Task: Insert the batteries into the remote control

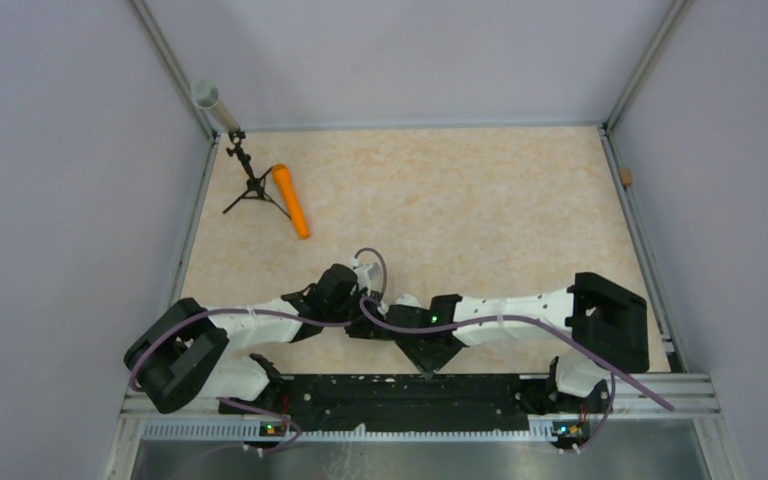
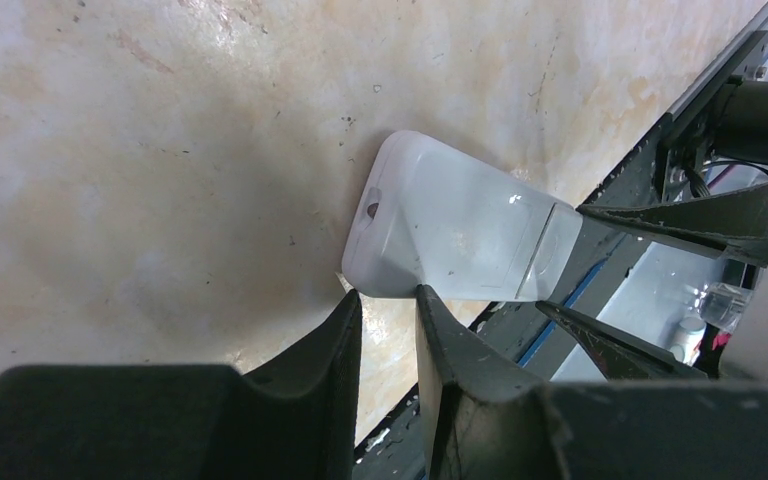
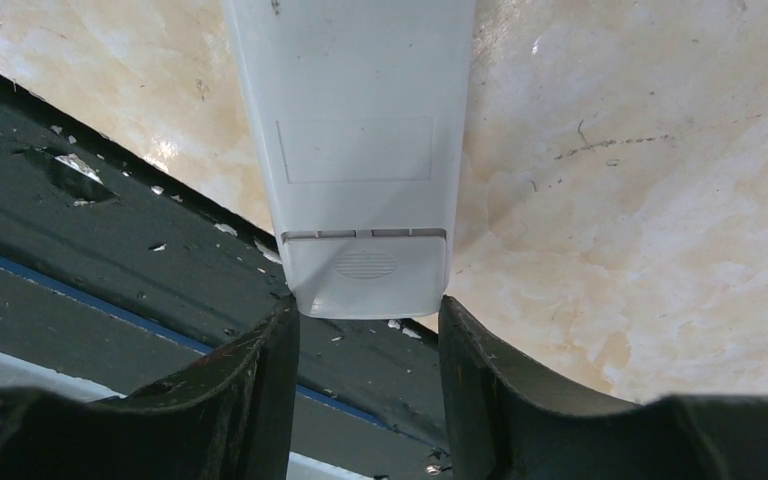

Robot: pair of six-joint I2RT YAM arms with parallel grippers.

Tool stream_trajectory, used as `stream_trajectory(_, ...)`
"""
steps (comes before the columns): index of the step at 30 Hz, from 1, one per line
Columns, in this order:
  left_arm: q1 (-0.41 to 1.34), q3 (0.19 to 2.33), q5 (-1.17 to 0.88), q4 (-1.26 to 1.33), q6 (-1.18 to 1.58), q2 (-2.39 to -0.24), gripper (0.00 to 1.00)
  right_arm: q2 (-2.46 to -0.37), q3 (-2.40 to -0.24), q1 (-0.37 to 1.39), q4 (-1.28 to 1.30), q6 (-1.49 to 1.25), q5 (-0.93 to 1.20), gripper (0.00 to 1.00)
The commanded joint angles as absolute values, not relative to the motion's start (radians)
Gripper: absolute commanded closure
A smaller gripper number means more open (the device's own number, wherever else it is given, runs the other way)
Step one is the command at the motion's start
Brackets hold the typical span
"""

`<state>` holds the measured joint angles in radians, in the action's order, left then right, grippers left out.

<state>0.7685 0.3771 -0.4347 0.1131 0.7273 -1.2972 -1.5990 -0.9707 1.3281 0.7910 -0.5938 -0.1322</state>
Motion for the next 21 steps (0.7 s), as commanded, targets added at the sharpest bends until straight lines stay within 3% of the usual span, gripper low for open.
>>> stream_trajectory(1,0.775,0.376,-0.463,0.176,0.713,-1.307,0.73,-1.619,-1.015,1.306,0.745,-0.575,-0.149,0.88)
stream_trajectory(5,0.775,0.376,-0.465,0.176,0.712,-1.305,0.73,-1.631,-1.014,1.305,0.726,-0.565,-0.139,0.86)
stream_trajectory(21,0.773,0.377,-0.428,0.127,0.703,-1.273,0.69,-1.623,-0.989,1.305,0.715,-0.566,-0.146,0.52)
